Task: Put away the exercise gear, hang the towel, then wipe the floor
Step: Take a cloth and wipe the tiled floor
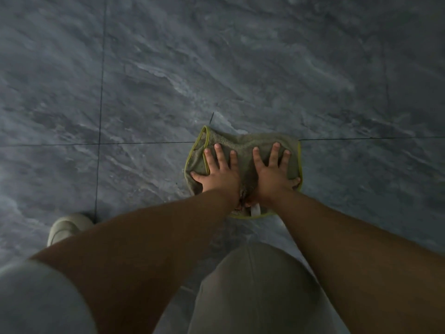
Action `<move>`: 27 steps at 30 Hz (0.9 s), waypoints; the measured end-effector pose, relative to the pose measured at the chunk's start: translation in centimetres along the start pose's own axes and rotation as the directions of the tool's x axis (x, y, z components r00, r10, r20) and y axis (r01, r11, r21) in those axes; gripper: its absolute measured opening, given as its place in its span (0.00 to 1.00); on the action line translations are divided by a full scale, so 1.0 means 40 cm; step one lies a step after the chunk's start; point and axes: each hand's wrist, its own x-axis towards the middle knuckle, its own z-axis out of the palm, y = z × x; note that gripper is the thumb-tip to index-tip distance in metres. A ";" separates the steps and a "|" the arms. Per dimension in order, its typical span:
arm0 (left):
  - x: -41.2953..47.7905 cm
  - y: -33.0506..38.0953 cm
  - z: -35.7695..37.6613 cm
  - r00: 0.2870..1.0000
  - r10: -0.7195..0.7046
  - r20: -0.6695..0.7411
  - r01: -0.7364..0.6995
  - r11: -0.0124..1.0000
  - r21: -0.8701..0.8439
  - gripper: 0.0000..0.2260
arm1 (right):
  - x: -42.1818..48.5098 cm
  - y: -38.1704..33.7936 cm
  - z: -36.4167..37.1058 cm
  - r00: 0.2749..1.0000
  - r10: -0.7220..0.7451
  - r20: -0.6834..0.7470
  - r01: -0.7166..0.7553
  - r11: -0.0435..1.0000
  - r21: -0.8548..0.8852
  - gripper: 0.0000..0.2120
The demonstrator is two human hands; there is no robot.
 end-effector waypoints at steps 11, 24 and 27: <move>-0.073 -0.017 0.059 0.995 0.104 -0.006 -0.104 0.994 0.045 0.60 | -0.065 0.055 0.072 1.000 0.014 -0.013 -0.014 1.000 -0.007 0.71; -0.186 0.199 0.177 0.930 0.359 0.079 -0.367 0.908 0.201 0.59 | -0.205 0.317 0.241 0.972 0.235 0.007 -0.234 0.966 0.106 0.69; -0.192 0.252 0.177 0.926 0.364 0.102 -0.378 0.905 0.197 0.59 | -0.212 0.348 0.259 0.963 0.270 -0.007 -0.265 0.951 0.157 0.68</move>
